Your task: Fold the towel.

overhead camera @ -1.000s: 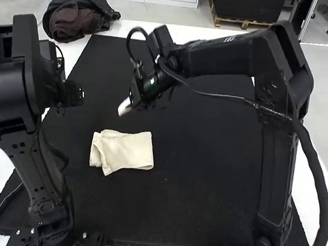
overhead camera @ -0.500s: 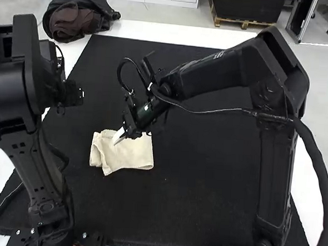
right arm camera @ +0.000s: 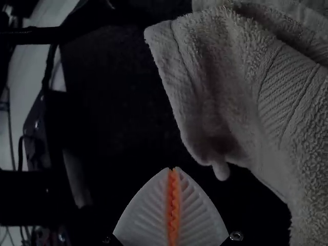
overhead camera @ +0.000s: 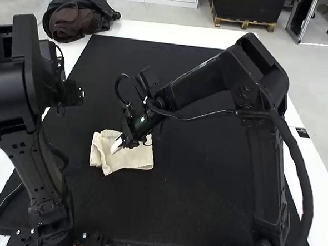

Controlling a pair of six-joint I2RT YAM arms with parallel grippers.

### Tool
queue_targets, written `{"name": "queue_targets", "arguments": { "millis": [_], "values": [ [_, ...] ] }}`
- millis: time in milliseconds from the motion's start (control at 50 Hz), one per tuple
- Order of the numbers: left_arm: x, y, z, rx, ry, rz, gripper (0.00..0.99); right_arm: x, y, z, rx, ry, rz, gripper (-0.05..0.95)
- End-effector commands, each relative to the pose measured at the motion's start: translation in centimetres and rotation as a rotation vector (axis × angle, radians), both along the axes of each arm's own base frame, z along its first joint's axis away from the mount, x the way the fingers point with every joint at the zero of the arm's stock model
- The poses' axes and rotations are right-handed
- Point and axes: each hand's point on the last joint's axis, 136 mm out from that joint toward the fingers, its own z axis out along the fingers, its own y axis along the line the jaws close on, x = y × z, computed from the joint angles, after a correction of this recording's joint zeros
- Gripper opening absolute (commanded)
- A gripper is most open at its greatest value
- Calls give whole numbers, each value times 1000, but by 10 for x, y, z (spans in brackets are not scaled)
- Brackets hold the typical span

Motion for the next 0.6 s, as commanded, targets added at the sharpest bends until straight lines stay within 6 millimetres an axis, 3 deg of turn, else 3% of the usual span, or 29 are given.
{"name": "queue_targets", "arguments": {
  "millis": [0,580],
  "values": [
    [1,3,-4,10,8,4,962,-2,10,5,27,-8,20,-25],
    [1,3,-3,10,3,4,962,15,27,-23,38,-14,10,-25]
  ]
}}
